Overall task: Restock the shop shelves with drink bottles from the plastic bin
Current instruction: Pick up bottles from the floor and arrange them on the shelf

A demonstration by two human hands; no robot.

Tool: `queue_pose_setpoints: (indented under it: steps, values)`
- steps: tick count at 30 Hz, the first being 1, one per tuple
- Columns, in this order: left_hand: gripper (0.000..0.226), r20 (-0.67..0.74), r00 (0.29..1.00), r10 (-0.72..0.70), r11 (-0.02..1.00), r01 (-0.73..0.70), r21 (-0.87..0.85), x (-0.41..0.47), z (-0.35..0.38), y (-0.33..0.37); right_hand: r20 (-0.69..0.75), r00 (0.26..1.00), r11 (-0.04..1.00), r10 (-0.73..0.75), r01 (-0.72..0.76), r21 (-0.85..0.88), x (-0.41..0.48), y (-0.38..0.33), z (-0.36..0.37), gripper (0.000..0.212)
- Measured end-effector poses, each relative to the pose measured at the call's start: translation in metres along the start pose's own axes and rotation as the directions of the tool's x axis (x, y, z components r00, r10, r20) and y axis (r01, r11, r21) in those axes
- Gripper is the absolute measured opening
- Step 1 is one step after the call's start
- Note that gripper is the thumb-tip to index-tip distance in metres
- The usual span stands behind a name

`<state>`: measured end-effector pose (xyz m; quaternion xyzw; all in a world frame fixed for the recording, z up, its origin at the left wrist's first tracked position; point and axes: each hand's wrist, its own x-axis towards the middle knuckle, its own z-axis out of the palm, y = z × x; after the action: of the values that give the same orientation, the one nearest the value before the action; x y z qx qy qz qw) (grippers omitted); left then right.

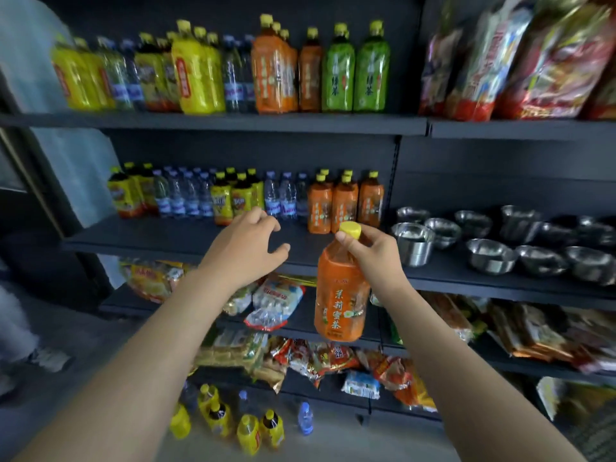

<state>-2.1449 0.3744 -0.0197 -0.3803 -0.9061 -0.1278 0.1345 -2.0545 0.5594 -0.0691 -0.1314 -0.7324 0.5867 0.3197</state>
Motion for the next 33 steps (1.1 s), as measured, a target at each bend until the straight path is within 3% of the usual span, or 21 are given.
queue_pose_setpoints:
  steps: [14, 30, 33]
  values:
    - [0.045, 0.040, 0.990, 0.137, 0.988, -0.134, -0.076, 0.027, -0.008, -0.057, -0.221, 0.975, 0.999, 0.031, -0.035, -0.013, 0.010, -0.031, 0.050, 0.008]
    - [0.041, 0.071, 0.988, 0.137, 0.986, -0.129, -0.106, 0.187, 0.096, -0.015, -0.206, 0.974, 0.995, 0.090, -0.099, -0.031, 0.163, 0.061, -0.021, 0.019]
    - [0.039, 0.075, 0.989, 0.127, 0.988, -0.119, -0.097, 0.219, 0.115, -0.009, -0.191, 0.977, 0.993, 0.092, -0.104, -0.056, 0.198, 0.084, -0.034, 0.011]
